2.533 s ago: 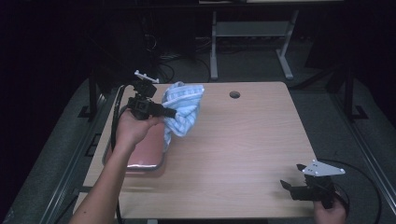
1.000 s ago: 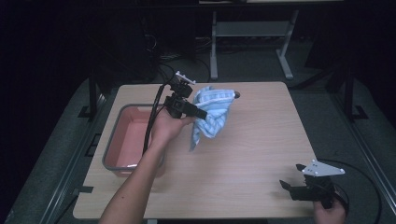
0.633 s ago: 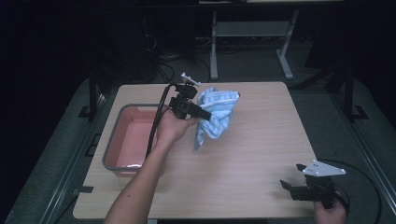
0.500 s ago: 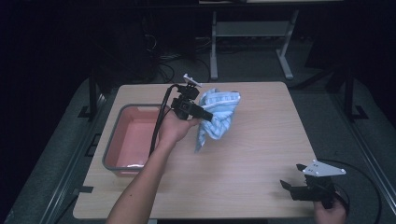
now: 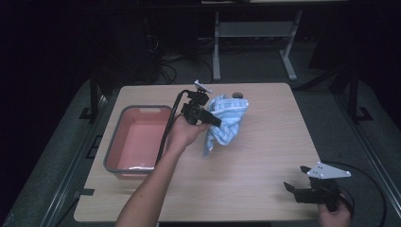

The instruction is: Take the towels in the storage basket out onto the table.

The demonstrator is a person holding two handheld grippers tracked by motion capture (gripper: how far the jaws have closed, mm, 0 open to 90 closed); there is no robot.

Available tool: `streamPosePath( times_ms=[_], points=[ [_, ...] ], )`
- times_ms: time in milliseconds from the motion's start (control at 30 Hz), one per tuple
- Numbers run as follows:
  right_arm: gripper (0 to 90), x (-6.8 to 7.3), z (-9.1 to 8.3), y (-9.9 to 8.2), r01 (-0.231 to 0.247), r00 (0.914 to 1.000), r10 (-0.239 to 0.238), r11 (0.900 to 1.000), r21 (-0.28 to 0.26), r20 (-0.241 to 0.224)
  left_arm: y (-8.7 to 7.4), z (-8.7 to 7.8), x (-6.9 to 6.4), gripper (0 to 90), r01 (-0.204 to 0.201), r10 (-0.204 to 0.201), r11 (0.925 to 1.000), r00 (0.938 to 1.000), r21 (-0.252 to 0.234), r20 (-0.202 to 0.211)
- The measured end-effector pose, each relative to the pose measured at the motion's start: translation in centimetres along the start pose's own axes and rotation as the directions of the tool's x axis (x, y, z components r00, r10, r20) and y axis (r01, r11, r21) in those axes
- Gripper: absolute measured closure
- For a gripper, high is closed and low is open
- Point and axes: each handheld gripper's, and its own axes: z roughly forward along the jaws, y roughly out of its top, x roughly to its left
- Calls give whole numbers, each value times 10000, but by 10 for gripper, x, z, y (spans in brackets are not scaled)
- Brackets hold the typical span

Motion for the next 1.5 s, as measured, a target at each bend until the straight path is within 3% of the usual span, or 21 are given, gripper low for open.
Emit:
streamPosePath(
  times_ms=[1067,1433,1500],
  points=[
    [137,0,0,-1,-70,10000,70,10000,5,-31,-16,60,11,655,675,-684,9964,9975,520,164],
    [137,0,-1,-1,-39,10000,39,10000,-9,-18,-21,72,11,644,696,-710,9957,9972,615,217],
    [137,0,-1,-1,-29,10000,29,10000,-8,-30,-22,75,12,630,721,-750,9948,9965,715,377]
  ],
)
